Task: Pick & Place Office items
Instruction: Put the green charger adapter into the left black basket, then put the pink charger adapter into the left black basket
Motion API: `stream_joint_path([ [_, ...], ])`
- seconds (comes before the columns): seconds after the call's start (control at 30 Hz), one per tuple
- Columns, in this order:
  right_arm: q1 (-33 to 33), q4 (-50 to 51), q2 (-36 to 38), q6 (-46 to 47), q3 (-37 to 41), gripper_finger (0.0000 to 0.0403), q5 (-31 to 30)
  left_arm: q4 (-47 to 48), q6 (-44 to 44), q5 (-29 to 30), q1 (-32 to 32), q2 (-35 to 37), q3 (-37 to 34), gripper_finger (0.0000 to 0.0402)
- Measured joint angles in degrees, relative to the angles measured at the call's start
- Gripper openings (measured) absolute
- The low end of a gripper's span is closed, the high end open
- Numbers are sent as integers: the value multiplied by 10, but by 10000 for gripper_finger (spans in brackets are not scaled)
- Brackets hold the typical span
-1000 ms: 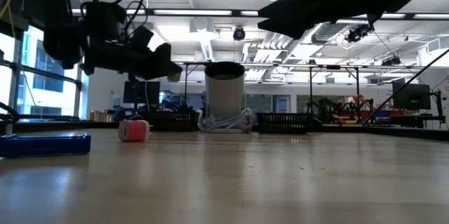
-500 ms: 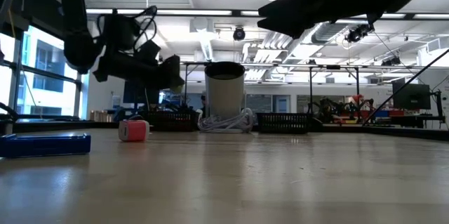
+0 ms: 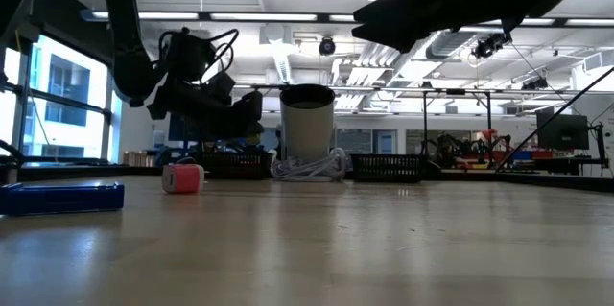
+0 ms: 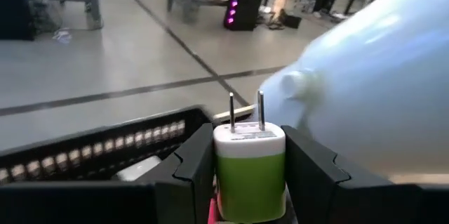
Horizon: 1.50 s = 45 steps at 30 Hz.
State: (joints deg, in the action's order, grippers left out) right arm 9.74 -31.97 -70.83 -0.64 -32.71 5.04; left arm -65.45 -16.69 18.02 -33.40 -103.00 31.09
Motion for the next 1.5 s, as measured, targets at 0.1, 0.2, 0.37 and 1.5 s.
stream_joint_path([
  [0.1, 0, 0, 0, 0, 0, 254, 0, 8, -11, 2, -4, -1, 1, 128],
  [0.2, 0, 0, 0, -1, 0, 254, 0, 24, -14, 1, -7, -1, 2, 128],
  [0.37, 0, 0, 0, -2, 0, 254, 0, 27, -14, 1, -7, -1, 4, 128],
  [1.5, 0, 0, 0, 0, 0, 254, 14, 3, -17, -9, 5, 13, 4, 211],
])
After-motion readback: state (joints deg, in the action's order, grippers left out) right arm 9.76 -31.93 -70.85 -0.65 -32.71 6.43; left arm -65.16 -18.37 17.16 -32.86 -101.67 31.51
